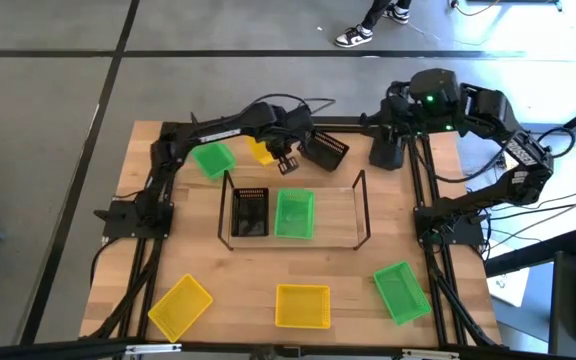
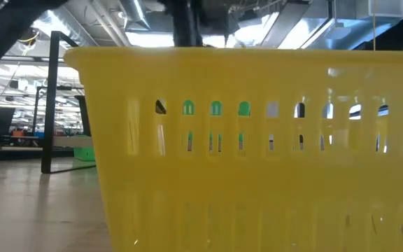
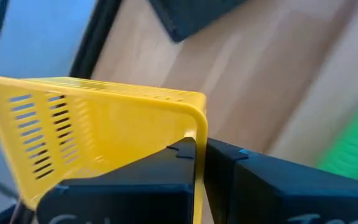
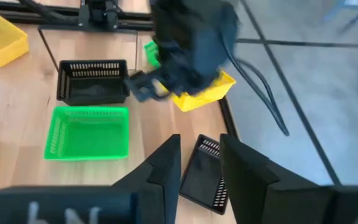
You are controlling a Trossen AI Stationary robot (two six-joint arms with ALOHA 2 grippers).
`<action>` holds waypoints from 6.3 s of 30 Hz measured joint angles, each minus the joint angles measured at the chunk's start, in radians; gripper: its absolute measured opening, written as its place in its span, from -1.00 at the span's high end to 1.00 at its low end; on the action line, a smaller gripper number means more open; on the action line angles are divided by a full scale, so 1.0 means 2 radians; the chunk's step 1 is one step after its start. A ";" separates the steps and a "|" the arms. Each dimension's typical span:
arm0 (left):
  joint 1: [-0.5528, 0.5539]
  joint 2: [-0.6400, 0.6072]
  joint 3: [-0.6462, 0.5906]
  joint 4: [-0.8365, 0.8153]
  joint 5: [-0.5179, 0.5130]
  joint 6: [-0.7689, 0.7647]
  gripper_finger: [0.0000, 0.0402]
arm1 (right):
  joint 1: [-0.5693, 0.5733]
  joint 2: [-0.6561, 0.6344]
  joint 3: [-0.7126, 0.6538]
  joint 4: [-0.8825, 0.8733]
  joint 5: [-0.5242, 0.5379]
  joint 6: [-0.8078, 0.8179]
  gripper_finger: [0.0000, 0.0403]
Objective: Stack baskets on shelf by color
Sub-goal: Put the top yellow bin on the shelf, then adjust the green bin
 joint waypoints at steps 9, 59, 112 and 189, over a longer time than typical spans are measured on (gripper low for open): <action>-0.081 -0.072 0.001 0.128 -0.010 0.000 1.00 | 0.000 -0.027 0.000 0.013 0.004 -0.002 0.46; -0.223 0.047 -0.001 0.256 0.081 -0.068 1.00 | 0.000 -0.030 0.000 -0.026 -0.017 0.029 0.46; -0.126 0.032 0.000 0.106 0.064 -0.047 1.00 | 0.000 -0.030 0.000 -0.022 -0.016 0.032 0.46; -0.116 0.058 0.000 -0.029 0.095 -0.077 1.00 | 0.000 -0.030 0.000 -0.022 -0.016 0.026 0.46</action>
